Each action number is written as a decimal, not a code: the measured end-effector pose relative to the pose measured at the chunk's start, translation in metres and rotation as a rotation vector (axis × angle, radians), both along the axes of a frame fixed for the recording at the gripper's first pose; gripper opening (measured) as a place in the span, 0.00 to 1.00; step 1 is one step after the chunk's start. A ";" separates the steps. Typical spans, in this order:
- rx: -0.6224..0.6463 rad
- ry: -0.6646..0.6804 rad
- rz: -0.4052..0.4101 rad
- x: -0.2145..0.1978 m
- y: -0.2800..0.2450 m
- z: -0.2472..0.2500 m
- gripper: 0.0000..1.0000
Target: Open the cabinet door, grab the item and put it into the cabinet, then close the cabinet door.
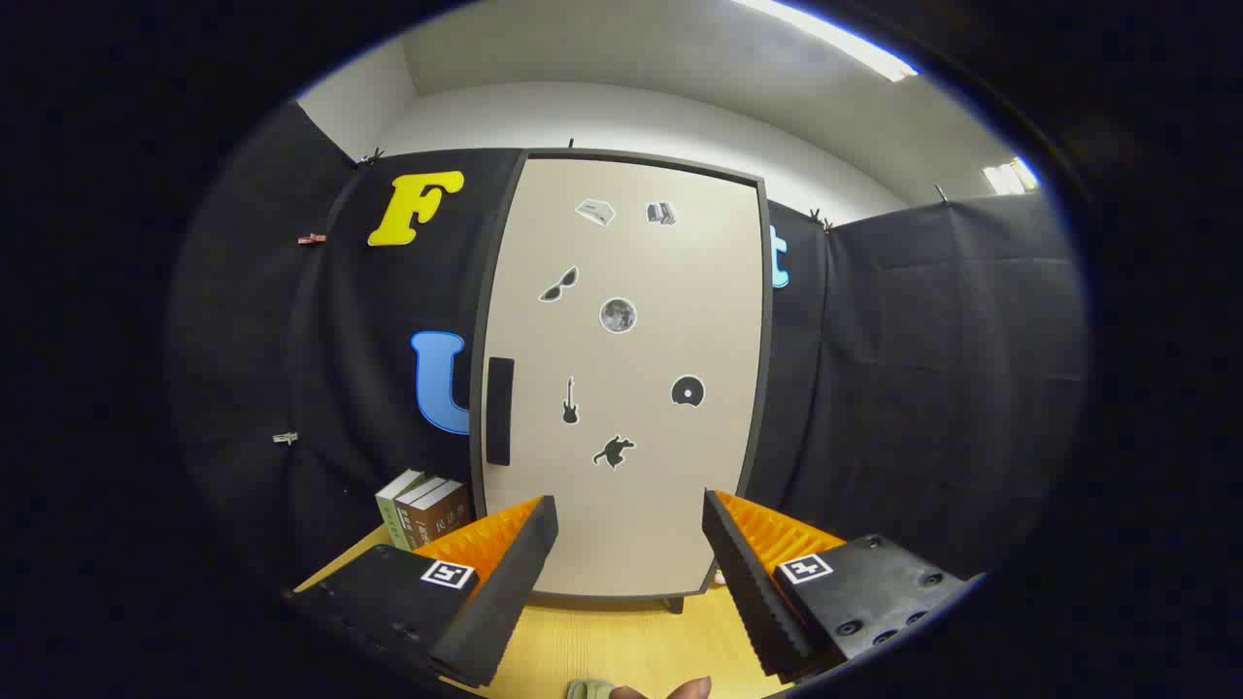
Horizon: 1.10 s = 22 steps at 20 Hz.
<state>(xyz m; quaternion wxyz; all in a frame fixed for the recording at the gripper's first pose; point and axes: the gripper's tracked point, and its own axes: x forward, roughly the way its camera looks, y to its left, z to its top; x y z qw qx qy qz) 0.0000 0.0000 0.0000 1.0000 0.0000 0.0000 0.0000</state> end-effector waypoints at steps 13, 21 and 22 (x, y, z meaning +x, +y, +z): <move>-0.010 0.009 -0.009 -0.002 -0.001 -0.003 0.97; 0.011 0.011 0.028 0.011 0.018 -0.007 0.97; 0.011 0.017 0.040 0.019 0.025 -0.009 0.97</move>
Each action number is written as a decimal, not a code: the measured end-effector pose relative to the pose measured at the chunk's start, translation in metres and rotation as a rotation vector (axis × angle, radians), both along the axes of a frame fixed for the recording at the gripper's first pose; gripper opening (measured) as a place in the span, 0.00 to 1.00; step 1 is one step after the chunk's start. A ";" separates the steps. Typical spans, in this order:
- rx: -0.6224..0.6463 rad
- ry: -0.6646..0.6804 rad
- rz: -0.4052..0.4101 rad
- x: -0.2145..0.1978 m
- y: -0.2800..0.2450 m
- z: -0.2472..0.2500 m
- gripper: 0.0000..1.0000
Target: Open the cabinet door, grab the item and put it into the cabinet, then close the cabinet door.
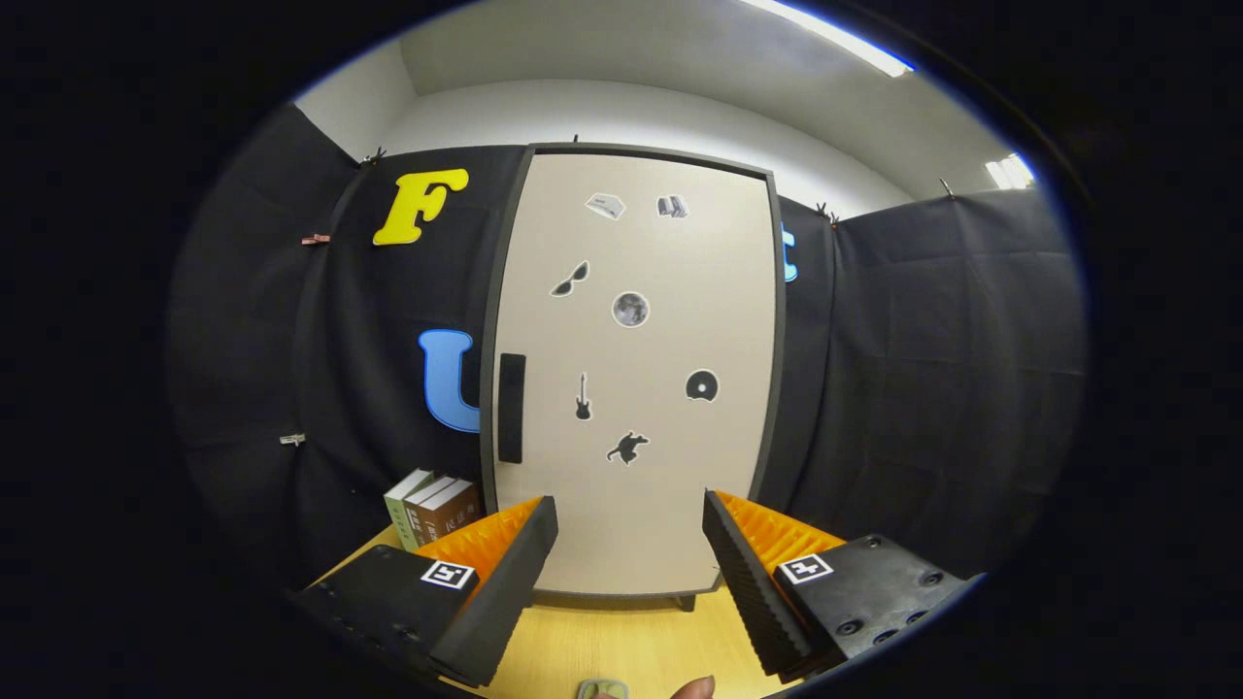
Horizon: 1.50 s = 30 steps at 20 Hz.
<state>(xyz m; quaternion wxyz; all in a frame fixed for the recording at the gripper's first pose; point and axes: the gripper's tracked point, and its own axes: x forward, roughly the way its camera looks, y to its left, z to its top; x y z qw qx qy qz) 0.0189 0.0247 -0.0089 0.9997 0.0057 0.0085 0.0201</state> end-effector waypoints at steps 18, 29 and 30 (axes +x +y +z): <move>0.002 -0.066 0.060 0.191 0.135 -0.001 0.97; 0.066 -0.014 0.034 0.203 0.134 -0.009 0.25; 0.060 -0.005 0.049 0.199 0.133 -0.010 0.25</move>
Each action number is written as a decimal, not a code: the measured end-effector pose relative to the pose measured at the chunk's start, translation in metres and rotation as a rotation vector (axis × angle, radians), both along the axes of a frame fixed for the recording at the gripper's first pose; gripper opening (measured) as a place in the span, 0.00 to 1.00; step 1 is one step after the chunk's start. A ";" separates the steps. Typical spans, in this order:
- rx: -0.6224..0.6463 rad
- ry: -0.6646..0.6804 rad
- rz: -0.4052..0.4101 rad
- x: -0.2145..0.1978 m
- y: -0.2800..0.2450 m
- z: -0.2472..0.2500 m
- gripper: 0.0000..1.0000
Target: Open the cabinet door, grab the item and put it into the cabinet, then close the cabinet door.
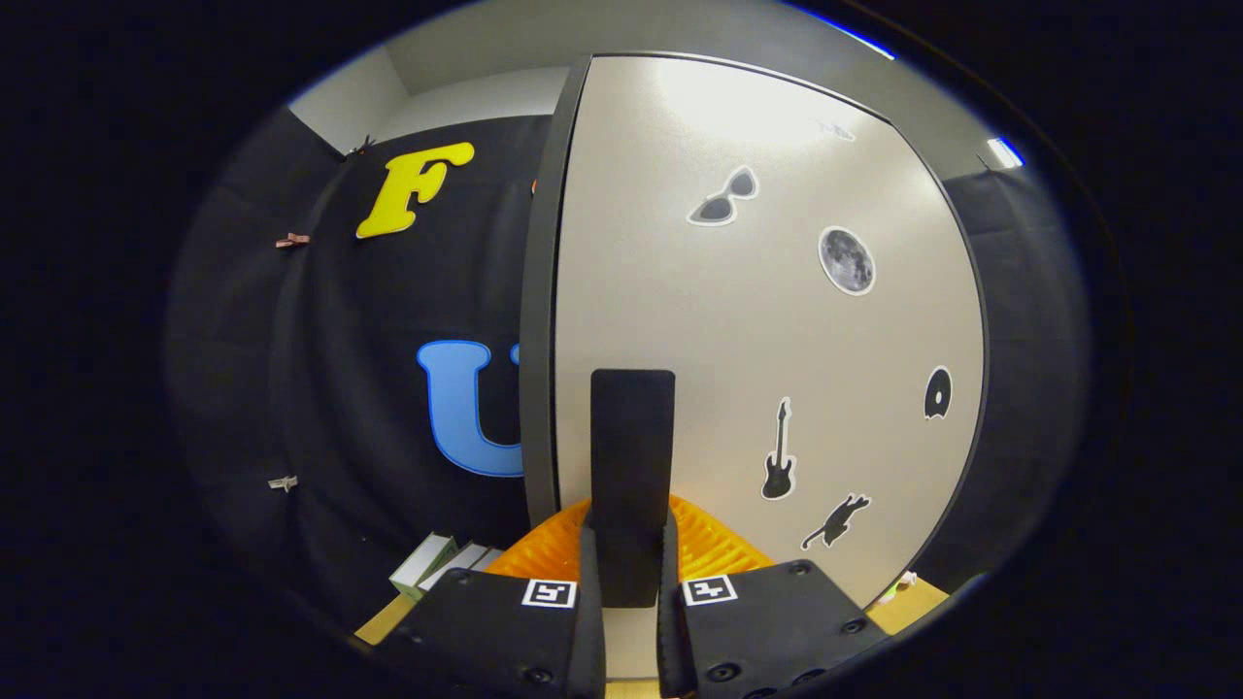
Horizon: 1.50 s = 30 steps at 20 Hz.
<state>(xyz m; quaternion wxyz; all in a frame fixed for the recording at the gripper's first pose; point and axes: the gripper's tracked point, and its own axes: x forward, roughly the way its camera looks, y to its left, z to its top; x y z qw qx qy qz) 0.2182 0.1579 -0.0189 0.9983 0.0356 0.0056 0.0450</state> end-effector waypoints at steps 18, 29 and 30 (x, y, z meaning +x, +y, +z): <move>-0.006 -0.009 0.124 -0.166 -0.088 0.005 0.24; -0.071 -0.014 0.057 -0.239 -0.195 0.007 0.24; -0.075 -0.015 0.044 -0.243 -0.206 0.008 0.23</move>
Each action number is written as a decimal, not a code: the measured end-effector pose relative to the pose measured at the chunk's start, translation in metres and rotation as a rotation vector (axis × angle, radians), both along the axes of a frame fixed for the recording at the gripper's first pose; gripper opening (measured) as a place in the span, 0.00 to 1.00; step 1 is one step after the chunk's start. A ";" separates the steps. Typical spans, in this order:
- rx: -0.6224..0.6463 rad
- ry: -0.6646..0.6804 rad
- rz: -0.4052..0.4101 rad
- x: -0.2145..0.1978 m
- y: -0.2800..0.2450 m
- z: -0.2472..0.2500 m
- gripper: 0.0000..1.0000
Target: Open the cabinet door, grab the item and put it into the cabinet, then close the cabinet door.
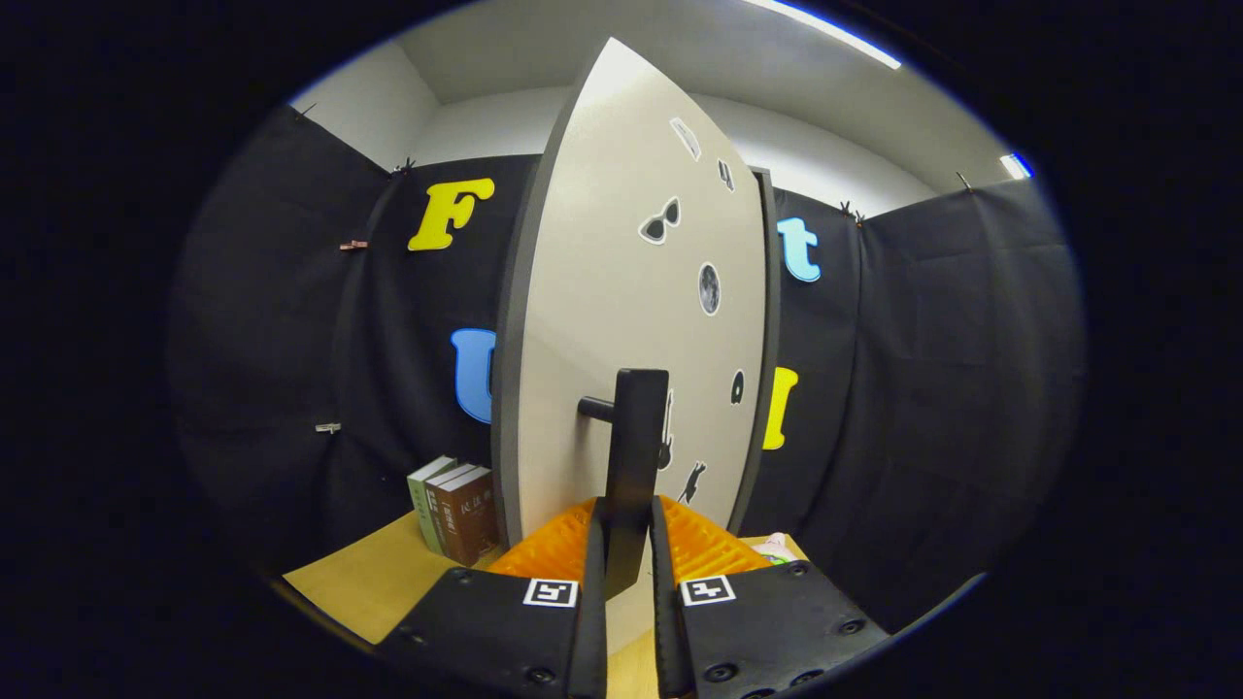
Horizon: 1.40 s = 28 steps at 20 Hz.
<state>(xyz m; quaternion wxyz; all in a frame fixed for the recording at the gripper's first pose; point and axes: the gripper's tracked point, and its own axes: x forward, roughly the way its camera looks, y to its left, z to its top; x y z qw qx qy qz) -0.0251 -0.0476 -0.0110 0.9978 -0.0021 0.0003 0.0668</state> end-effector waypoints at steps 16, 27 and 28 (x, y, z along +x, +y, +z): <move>0.047 -0.070 -0.226 -0.036 -0.155 0.016 0.11; 0.022 -0.153 -0.365 -0.066 -0.203 0.044 0.17; 0.017 -0.194 -0.385 -0.073 -0.206 0.060 0.20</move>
